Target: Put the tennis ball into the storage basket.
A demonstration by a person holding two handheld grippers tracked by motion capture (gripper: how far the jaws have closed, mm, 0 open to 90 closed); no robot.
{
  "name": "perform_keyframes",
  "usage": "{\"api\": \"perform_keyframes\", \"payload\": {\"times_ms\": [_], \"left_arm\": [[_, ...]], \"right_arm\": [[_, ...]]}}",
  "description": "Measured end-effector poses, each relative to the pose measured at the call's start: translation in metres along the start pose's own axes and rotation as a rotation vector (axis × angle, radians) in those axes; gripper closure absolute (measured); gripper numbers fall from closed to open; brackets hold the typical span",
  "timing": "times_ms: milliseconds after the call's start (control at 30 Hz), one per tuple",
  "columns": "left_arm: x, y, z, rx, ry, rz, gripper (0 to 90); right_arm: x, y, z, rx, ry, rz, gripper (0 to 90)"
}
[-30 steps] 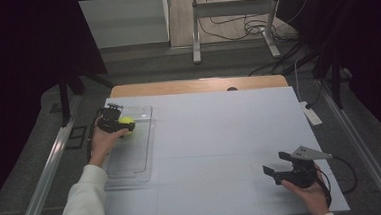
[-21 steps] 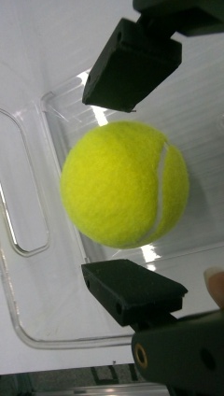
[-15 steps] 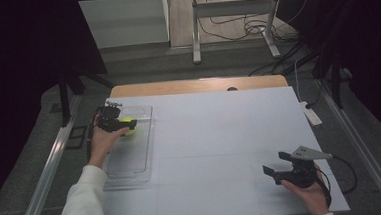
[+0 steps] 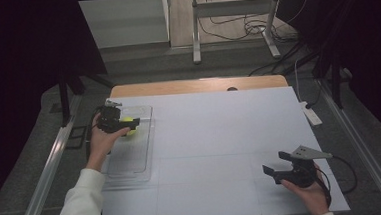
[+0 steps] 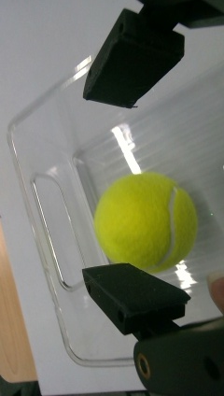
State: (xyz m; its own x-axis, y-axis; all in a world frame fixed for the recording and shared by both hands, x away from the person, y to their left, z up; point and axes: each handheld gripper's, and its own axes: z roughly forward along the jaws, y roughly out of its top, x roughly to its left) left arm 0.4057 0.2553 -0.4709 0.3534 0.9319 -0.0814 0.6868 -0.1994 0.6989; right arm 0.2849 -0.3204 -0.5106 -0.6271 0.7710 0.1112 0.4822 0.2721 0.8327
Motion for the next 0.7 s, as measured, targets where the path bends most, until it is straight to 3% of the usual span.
{"api": "perform_keyframes", "payload": {"times_ms": [233,567,700], "left_arm": [[-0.013,0.001,-0.011,-0.04,-0.044,0.033,14.5],[-0.02,-0.007,-0.024,-0.089,-0.114,0.028,14.8],[-0.023,-0.011,-0.03,-0.105,-0.124,0.039,14.9]], "right_arm": [[-0.002,0.0,0.001,-0.003,0.005,0.004,13.6],[-0.004,0.001,0.002,-0.005,0.007,0.007,13.6],[-0.005,0.0,0.001,-0.005,0.007,0.009,13.6]]}}
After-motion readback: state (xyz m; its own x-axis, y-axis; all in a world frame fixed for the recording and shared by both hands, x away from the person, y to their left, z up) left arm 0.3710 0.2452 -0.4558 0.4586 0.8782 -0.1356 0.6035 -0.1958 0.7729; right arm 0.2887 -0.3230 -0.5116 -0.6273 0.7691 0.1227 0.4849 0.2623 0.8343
